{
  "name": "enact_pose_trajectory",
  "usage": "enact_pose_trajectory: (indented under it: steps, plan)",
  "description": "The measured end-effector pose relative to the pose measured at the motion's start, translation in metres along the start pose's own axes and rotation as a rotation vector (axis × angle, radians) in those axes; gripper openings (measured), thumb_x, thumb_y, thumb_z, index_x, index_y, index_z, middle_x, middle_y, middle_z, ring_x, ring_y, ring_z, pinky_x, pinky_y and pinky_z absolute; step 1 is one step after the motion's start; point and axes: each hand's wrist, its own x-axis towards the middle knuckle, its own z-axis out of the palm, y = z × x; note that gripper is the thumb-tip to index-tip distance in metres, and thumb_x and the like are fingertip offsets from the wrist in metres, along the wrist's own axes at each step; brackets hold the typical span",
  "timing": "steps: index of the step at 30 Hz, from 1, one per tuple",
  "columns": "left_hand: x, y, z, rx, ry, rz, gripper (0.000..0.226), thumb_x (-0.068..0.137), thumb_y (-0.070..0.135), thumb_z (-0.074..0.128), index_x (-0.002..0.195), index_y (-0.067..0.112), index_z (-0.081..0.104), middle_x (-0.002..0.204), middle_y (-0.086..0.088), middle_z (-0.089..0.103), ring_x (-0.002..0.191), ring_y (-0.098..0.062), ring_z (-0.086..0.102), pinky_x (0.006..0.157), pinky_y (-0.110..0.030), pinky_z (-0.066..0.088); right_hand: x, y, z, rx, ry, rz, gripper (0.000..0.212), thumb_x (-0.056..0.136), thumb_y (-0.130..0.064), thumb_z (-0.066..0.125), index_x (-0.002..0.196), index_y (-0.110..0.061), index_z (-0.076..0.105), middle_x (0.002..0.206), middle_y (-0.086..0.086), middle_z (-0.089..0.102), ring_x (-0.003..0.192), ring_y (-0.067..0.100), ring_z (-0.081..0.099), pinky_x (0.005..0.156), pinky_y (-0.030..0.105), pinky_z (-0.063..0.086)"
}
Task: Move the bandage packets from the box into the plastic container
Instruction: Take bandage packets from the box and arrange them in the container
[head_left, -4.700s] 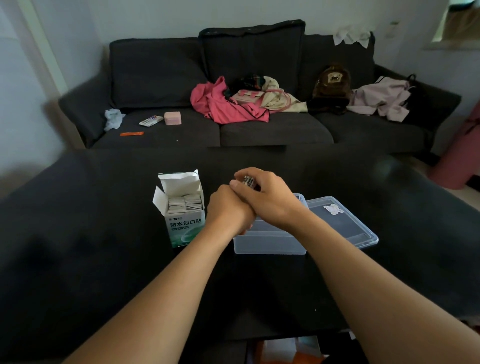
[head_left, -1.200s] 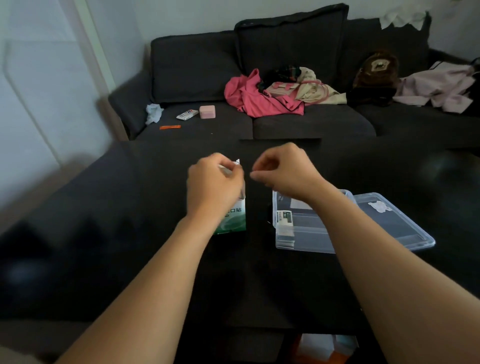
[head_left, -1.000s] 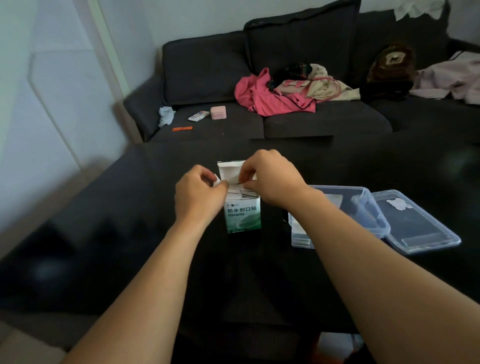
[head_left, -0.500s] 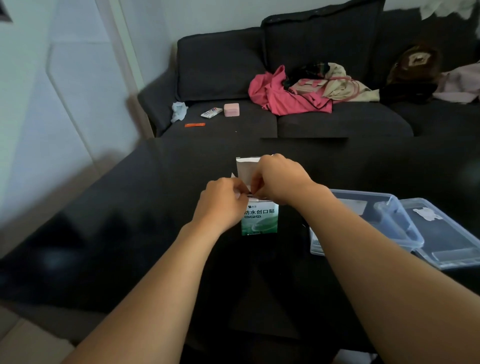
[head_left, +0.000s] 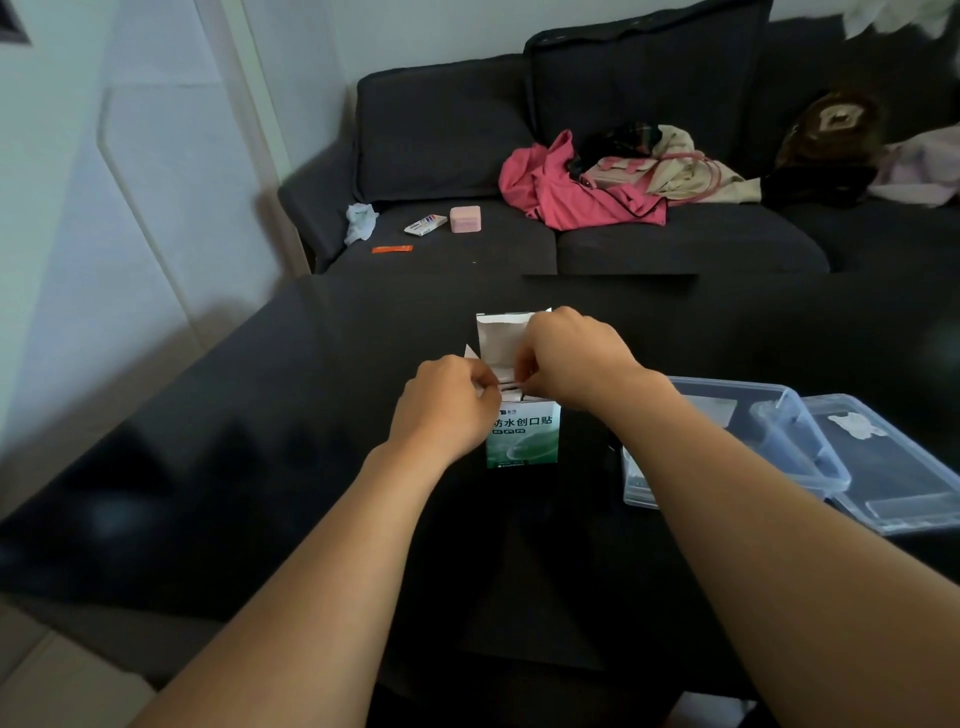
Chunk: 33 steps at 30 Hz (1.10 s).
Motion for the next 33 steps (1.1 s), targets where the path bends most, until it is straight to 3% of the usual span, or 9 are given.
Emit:
enact_pose_trajectory:
  steps: [6,11,16,22,28,33]
  plan:
    - [0.001,-0.002,0.001,-0.015,-0.005,0.003,0.027,0.096,0.025,0.057,0.117,0.027,0.075,0.113,0.000,0.072,0.106,-0.027,0.067,0.083,-0.030,0.049,0.003,0.008,-0.003,0.068,0.038,-0.020,0.013,0.080,-0.022,0.079,0.089,-0.029,0.072,0.101,0.003,0.067,0.090,0.028,0.066,0.072,0.034,0.048]
    - [0.005,-0.005,0.005,-0.132,-0.001,-0.012,0.022,0.096,0.032,0.064,0.112,0.023,0.077,0.111,0.000,0.074,0.103,-0.021,0.067,0.078,-0.025,0.043,0.001,0.008,-0.001,0.083,0.045,-0.041,0.013,0.078,-0.022,0.081,0.086,-0.031,0.076,0.096,-0.001,0.069,0.087,0.024,0.066,0.073,0.034,0.053]
    - [0.009,-0.006,0.010,-0.101,0.098,-0.001,0.019,0.098,0.030,0.063,0.105,0.021,0.079,0.099,0.001,0.066,0.085,-0.018,0.059,0.057,-0.020,0.034,0.000,0.009,0.000,0.058,0.095,-0.053,0.021,0.082,-0.017,0.077,0.097,-0.031,0.075,0.096,-0.003,0.070,0.087,0.022,0.067,0.072,0.032,0.052]
    - [0.013,-0.007,0.013,-0.110,0.275,0.077,0.020,0.098,0.025,0.065,0.101,0.009,0.076,0.105,0.002,0.049,0.086,-0.015,0.050,0.072,-0.026,0.035,-0.004,0.014,0.001,0.081,0.034,-0.050,0.025,0.080,-0.019,0.080,0.101,-0.031,0.072,0.100,-0.002,0.067,0.091,0.021,0.064,0.073,0.033,0.051]
    - [0.012,-0.003,0.012,-0.138,0.369,0.135,0.017,0.098,0.021,0.065,0.098,0.006,0.072,0.104,0.004,0.046,0.081,-0.012,0.049,0.072,-0.024,0.037,-0.007,0.015,-0.004,0.136,0.131,-0.083,0.025,0.075,-0.012,0.079,0.091,-0.031,0.075,0.089,-0.008,0.070,0.089,0.016,0.063,0.076,0.034,0.055]
    - [0.011,-0.003,0.012,-0.104,0.374,0.172,0.016,0.099,0.023,0.063,0.099,0.009,0.071,0.103,0.005,0.047,0.080,-0.012,0.050,0.066,-0.023,0.036,-0.007,0.017,0.002,0.121,0.080,-0.095,0.024,0.083,-0.015,0.076,0.104,-0.026,0.074,0.098,-0.003,0.068,0.090,0.018,0.063,0.077,0.037,0.056]
